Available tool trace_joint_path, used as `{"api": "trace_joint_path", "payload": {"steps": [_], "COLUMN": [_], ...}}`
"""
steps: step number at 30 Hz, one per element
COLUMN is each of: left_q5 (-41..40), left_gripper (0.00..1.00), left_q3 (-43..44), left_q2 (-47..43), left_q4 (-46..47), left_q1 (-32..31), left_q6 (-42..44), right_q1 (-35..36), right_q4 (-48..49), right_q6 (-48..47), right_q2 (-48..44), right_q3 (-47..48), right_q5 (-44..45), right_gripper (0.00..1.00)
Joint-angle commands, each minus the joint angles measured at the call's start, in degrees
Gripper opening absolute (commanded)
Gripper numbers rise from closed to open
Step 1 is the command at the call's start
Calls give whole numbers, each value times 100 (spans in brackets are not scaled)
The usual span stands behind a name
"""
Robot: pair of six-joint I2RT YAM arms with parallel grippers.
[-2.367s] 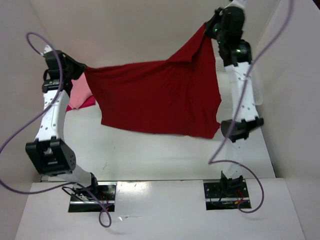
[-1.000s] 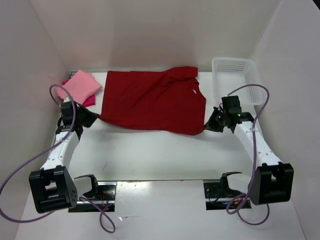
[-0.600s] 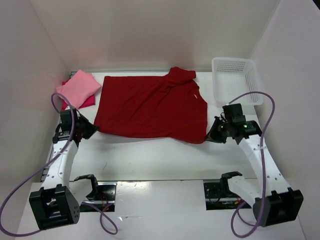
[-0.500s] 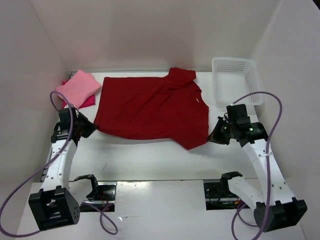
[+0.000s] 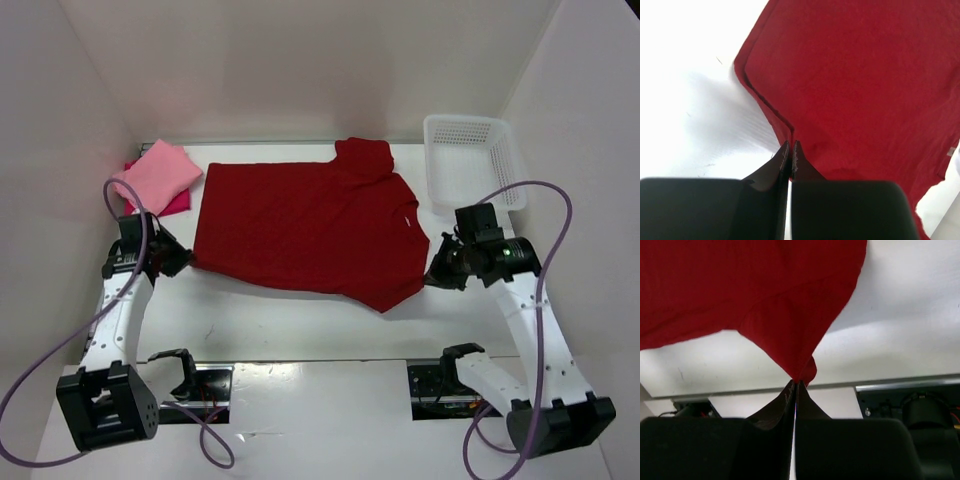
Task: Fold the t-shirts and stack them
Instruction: Fold the flattened tshirt in 1/3 of the way
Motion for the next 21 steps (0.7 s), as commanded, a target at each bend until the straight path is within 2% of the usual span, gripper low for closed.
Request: {"api": "trace_joint_path", "payload": {"steps": [1,4,8,11,21], "left_q5": [-28,94,95,33,-28], "left_gripper": [0,0,0,0,0], "left_q3": [286,286,356,592,962], "left_q2": [311,734,1279,1701,2581], "left_q4": [542,867,1386,1597,1993], "left_q1": [106,107,107,107,107], "left_q6": [53,1,-131,-184,-298], "right_q1": [19,19,-33,-34,-209], "right_q4": [1090,1969,2683,2860,3176], "right_q6": [22,-31,-136,-268,-426], "right_q2": [573,1293,2460,3155,4651], "right_q3": [141,378,694,1125,2566], "right_q5": [304,366,445,656,832], "right_gripper": [0,0,0,0,0]}}
